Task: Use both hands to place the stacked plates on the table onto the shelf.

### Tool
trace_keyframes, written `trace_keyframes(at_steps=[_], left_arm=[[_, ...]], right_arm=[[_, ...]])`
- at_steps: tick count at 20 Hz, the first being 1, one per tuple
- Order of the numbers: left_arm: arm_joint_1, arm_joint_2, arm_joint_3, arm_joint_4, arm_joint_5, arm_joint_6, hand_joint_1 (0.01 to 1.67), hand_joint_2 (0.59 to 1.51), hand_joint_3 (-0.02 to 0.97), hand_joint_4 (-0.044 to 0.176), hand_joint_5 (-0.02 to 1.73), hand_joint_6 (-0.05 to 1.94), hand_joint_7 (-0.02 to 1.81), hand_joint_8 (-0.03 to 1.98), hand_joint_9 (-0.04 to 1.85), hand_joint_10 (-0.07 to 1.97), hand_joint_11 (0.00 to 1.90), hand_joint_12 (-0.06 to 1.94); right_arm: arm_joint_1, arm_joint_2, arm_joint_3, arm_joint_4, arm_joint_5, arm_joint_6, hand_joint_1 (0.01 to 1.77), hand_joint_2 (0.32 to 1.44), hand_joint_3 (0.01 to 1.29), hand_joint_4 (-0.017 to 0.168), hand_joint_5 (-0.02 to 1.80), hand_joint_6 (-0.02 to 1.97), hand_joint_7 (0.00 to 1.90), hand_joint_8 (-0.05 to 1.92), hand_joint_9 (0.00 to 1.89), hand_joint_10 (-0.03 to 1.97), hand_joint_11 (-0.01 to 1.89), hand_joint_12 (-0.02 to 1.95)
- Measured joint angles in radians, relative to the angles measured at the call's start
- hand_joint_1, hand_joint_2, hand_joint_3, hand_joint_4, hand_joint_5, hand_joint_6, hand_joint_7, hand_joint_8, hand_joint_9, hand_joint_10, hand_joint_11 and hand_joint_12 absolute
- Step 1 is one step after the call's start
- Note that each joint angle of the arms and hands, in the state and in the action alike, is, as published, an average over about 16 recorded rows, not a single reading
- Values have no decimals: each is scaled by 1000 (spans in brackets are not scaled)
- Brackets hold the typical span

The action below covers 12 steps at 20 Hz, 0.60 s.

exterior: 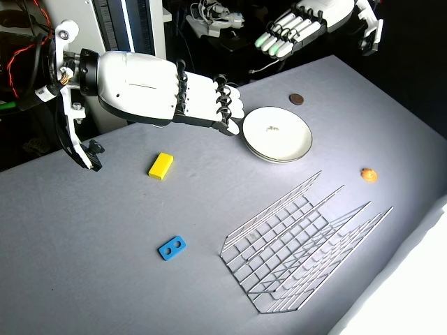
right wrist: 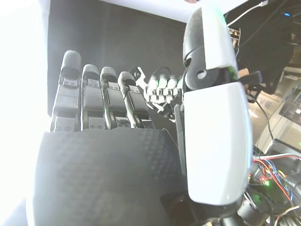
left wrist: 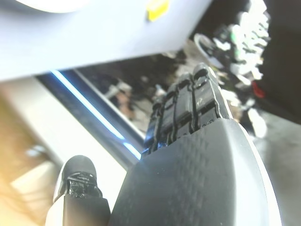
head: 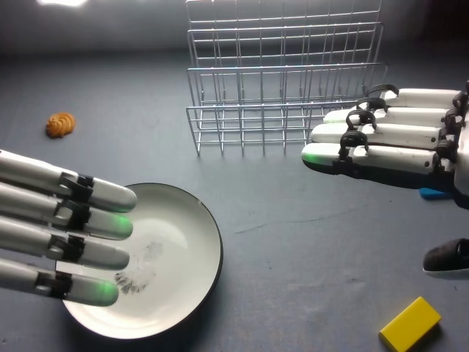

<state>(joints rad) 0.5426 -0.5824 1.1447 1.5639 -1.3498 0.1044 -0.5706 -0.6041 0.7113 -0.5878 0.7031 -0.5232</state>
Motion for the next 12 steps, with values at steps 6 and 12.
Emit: trace_keyframes(at_steps=[6, 12], left_arm=[[12, -16, -22, 35, 110, -13, 16, 1121, 50, 0, 38, 14, 34, -2, 18, 9, 16, -9], [56, -52, -22, 36, 190, -9, 18, 1123, 43, 2, 35, 18, 37, 8, 19, 8, 15, -8]], right_arm=[[0, -2, 0, 0, 15, -3, 1098, 1001, 23, -3, 50, 20, 43, 13, 50, 5, 20, 449], [0, -8, -2, -3, 22, -9, 1093, 1034, 23, -3, 90, 20, 67, 13, 50, 5, 20, 427]])
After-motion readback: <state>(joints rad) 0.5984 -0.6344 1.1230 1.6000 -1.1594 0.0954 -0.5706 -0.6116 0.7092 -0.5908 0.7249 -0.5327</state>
